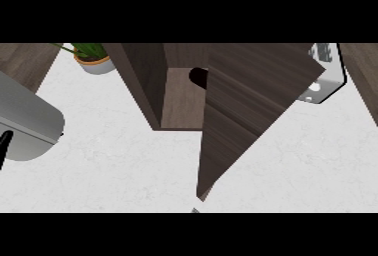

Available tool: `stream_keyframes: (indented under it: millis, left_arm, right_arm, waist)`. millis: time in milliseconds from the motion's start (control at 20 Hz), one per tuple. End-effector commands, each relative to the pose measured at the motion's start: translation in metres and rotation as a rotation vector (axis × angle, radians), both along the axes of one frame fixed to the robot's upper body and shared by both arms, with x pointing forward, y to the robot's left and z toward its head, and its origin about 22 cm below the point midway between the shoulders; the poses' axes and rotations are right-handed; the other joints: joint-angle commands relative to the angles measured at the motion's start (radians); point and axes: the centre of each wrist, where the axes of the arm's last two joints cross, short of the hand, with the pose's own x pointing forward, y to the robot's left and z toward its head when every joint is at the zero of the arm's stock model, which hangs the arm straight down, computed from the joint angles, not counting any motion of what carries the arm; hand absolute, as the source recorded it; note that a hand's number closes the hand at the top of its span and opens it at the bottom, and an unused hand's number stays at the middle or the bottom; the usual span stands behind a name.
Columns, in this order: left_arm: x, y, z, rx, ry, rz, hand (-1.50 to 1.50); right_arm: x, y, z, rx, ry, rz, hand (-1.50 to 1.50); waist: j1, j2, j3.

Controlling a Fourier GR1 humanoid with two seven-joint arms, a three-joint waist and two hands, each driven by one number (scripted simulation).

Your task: Pick up the wine, place it into the cabinet and close the cabinet

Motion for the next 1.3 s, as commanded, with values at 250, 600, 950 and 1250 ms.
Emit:
stream_keyframes:
  millis: [250, 600, 950, 1250]
  left_arm:
    - [0.008, -0.007, -0.007, -0.027, 0.018, -0.043, -1.5]
    - [0.009, -0.005, -0.002, -0.055, 0.011, -0.03, -1.5]
    - [0.012, -0.022, 0.005, -0.031, -0.011, -0.001, -1.5]
    - [0.02, -0.012, 0.018, -0.056, -0.012, 0.007, -1.5]
  right_arm:
    - [0.024, 0.061, 0.016, 0.066, -0.009, 0.085, 1.5]
    - [0.084, 0.086, 0.051, 0.08, 0.006, 0.056, 1.5]
    - [0.135, 0.124, 0.082, 0.035, -0.103, -0.012, 1.5]
    - [0.189, 0.129, 0.07, -0.06, -0.159, -0.128, 1.5]
  waist:
    - [0.019, 0.009, -0.001]
    - [0.04, 0.013, 0.001]
    - [0.02, 0.01, 0.003]
    - [0.006, 0.009, 0.003]
